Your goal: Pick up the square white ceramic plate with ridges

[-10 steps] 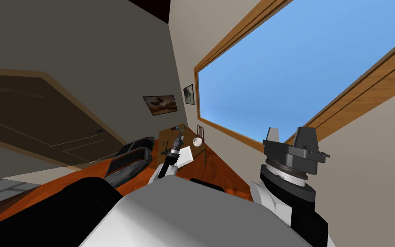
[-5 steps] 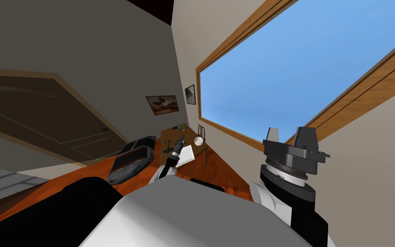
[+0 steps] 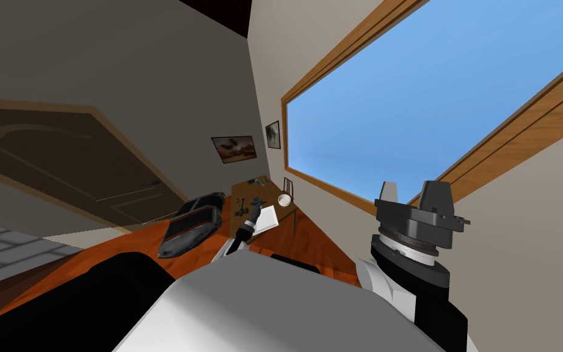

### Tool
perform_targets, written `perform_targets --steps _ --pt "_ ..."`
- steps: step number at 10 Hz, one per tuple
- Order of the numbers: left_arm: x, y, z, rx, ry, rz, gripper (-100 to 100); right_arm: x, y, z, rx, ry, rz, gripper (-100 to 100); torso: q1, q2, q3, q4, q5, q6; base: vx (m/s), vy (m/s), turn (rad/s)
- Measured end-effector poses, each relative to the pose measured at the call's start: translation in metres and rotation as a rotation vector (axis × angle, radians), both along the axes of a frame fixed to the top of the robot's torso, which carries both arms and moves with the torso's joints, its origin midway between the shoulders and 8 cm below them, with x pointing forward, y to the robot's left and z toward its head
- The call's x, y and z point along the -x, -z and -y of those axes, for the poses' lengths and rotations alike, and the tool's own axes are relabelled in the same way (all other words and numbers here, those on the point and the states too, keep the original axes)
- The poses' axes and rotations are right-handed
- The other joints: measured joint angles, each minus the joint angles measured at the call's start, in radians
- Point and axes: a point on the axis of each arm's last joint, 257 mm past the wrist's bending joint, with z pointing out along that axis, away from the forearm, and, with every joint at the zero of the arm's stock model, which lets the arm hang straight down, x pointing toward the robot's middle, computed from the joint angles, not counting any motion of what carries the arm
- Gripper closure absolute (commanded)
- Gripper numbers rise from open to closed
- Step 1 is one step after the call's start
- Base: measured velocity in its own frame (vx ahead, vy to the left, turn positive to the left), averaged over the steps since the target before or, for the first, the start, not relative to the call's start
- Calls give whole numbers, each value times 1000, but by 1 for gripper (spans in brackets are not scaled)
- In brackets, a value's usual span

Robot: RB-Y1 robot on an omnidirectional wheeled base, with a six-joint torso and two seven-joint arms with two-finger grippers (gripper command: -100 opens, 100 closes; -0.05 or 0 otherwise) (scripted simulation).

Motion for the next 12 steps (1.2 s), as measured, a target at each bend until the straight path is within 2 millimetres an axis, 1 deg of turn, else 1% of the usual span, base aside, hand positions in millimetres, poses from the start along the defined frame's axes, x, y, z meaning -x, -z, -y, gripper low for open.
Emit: perform_targets --steps 2,4,9,10,12 --pt "-1 22 -6 -7 -4 -48 -100 0 0 0 0 0 0 0 0 0 0 0 0 0 -16 -3 27" --pt "3 47 -10 -11 -10 -93 -100 0 0 0 0 0 0 0 0 0 0 0 0 0 -13 -5 30" --pt "16 101 -27 -13 -30 -199 -100 0 0 0 0 0 0 0 0 -1 -1 0 0 0 -6 -4 30" --pt "21 115 -31 -11 -37 -222 -100 0 0 0 0 0 0 0 0 -1 -1 0 0 0 -2 -4 19" --pt "29 137 -38 -5 -50 -265 -100 0 0 0 0 0 0 0 0 -1 -1 0 0 0 0 -4 26"
